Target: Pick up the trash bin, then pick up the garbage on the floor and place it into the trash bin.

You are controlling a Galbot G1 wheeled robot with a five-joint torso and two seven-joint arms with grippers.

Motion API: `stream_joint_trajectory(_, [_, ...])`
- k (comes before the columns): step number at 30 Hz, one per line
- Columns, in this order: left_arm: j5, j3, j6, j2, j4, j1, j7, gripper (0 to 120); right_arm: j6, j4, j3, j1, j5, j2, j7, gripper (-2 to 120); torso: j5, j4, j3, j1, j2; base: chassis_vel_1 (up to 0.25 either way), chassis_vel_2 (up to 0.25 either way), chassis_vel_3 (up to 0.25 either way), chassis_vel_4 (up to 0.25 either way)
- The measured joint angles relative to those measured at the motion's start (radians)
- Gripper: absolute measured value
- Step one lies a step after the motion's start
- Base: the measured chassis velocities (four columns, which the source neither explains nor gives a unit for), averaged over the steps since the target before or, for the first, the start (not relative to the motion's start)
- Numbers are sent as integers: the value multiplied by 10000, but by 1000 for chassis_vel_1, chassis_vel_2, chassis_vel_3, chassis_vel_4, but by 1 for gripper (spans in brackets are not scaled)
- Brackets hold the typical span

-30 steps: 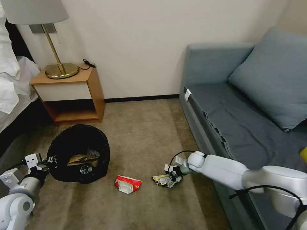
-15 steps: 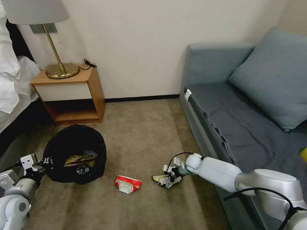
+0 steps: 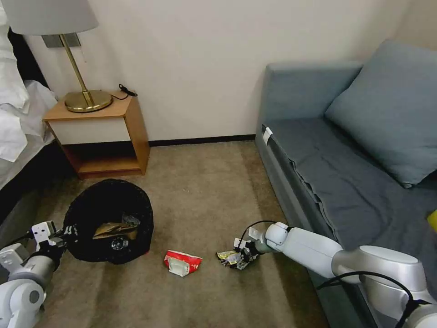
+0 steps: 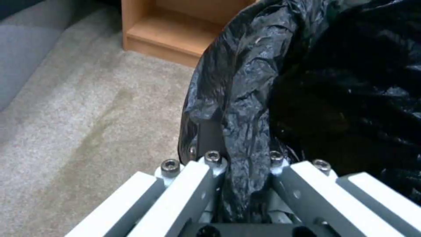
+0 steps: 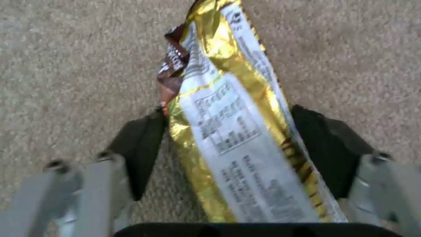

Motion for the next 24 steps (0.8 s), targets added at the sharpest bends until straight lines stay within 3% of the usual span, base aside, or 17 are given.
stream_joint_trajectory(11, [26, 118, -2, -7, 2, -77, -2, 2, 41, 6, 193, -88, -25, -28, 54, 35, 0, 0, 0, 0, 0, 0, 0, 0, 0])
stream_joint_trajectory(15, [36, 217, 4, 41, 44, -164, -14, 2, 35, 223, 361, -45, -34, -244, 110, 14, 1, 0, 0, 0, 0, 0, 0, 0, 0])
stream_joint_trajectory(20, [13, 401, 12, 75, 129, -310, -23, 2, -146, 657, 553, 93, 160, -706, 277, 0, 1, -1, 1, 0, 0, 0, 0, 0, 0])
stream_joint_trajectory(24, [-36, 659, 17, 102, 226, -420, -23, 2, -292, 1009, 759, 298, 339, -1008, 524, 0, 1, -1, 0, 0, 1, 0, 0, 0, 0])
